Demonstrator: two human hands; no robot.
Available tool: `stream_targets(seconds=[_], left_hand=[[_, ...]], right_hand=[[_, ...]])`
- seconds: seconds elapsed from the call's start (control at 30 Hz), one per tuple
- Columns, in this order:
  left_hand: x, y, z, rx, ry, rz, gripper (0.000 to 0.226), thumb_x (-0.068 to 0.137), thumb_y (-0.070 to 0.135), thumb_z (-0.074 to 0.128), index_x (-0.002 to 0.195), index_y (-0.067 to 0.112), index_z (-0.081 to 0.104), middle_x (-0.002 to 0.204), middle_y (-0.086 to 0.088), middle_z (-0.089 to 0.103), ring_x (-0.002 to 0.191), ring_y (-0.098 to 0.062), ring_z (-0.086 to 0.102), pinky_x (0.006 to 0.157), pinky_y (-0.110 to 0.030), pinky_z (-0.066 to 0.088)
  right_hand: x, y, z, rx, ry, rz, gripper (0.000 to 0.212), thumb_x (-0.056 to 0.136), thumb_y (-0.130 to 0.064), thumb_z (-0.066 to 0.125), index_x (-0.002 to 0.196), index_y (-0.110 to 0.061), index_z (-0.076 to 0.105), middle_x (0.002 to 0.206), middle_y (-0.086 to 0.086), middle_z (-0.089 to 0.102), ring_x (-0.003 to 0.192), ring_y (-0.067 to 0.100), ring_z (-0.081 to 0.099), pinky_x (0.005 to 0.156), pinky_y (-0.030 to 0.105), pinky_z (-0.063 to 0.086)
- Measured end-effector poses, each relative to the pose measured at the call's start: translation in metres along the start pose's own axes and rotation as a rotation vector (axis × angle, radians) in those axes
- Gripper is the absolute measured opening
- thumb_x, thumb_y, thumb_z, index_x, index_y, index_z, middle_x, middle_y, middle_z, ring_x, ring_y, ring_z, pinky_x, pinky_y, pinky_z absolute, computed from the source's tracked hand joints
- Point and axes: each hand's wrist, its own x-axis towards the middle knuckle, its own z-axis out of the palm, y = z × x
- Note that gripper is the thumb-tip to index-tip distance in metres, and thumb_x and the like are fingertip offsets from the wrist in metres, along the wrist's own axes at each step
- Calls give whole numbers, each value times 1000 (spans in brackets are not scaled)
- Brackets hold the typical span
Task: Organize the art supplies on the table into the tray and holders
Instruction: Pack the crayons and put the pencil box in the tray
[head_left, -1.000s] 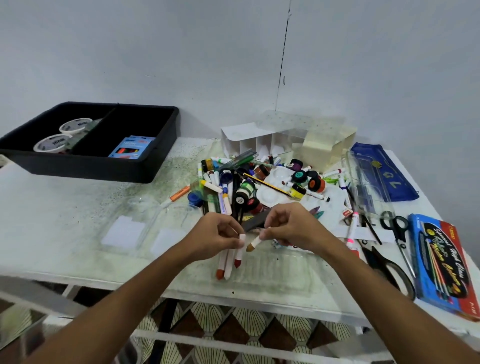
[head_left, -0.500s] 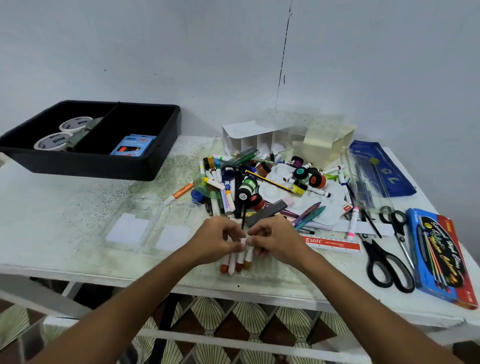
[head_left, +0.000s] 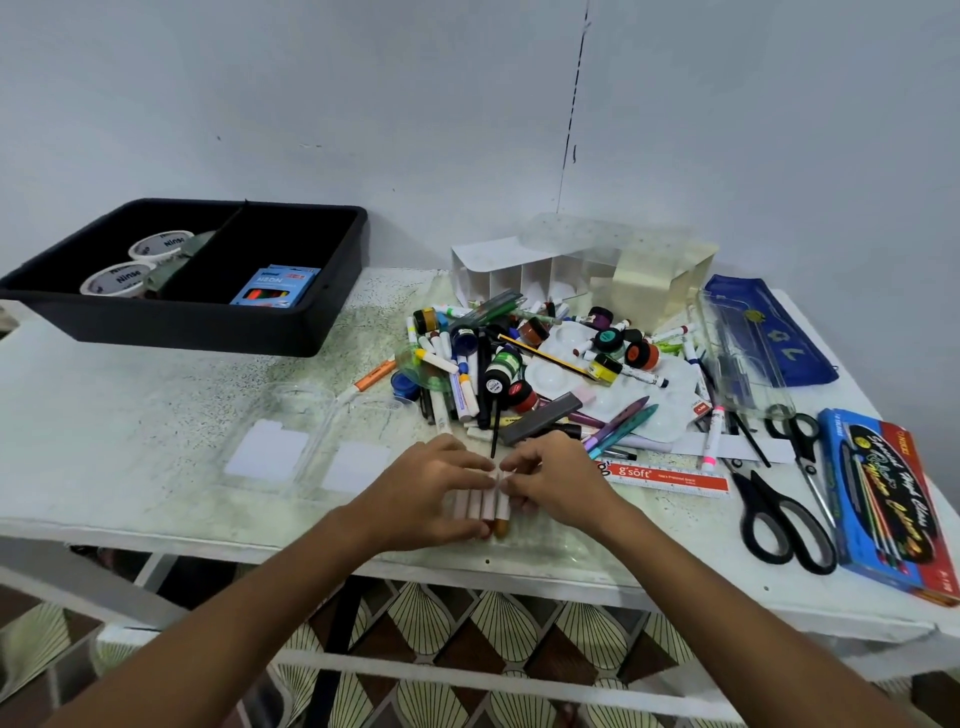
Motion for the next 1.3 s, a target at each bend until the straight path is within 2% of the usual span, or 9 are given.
stream_targets(seconds=[0.07,0.17,0.3,0.5,0.73,0.97,1.1,1.3], left_hand=[[-3,0,1,40,-3,51,58,77,65,60,115,22,70,128,6,63,117,-16,50,87,-42,49],[-6,3,0,68,-50,66,67,75,72,58,119,23,68,132,6,60,123,-15,48,89,-36,44],[-7,2,3,99,-41,86,66,75,72,57,118,22,68,131,5,61,121,-15,51,86,-35,46],[-8,1,7,108,-10,94,62,76,68,60,120,24,65,131,4,60,118,-15,53,85,-34,45],[-10,1,9,122,24,119,58,78,65,56,119,24,66,131,2,60,119,-17,52,88,-37,46],[-11,-2,10,94,34,96,57,81,64,57,122,25,64,134,4,57,123,-15,47,93,-37,45],[-13,-7,8,42,131,45,48,86,58,54,115,22,68,124,2,62,117,-14,52,88,-41,50],[-11,-30,-9,34,231,-80,42,85,51,54,110,21,71,113,7,66,109,-9,53,86,-38,49]], right_hand=[[-1,-2,1,-46,16,-20,16,84,-8,71,100,-2,74,73,5,68,55,4,61,59,19,53],[-2,-4,1,-79,21,-21,17,82,-8,73,97,-1,74,80,7,68,69,16,64,70,31,57],[-5,-4,4,-123,31,-22,13,79,-9,75,89,-1,74,81,6,66,73,18,64,71,37,57],[-11,-6,10,-235,80,-66,12,83,-13,68,92,-6,75,92,7,69,78,14,59,68,26,51],[-24,-3,9,-327,100,-92,18,85,-24,66,101,-17,72,97,-1,66,88,12,57,75,30,51],[-25,-5,8,-329,77,-91,20,88,-27,64,105,-18,70,99,-1,65,90,13,56,77,31,51],[-21,-7,4,-312,82,-117,19,90,-26,62,105,-17,70,97,-2,65,85,12,58,76,31,52],[3,-11,-12,-317,84,-235,15,90,-20,60,99,-17,71,93,-4,62,84,11,56,76,33,51]])
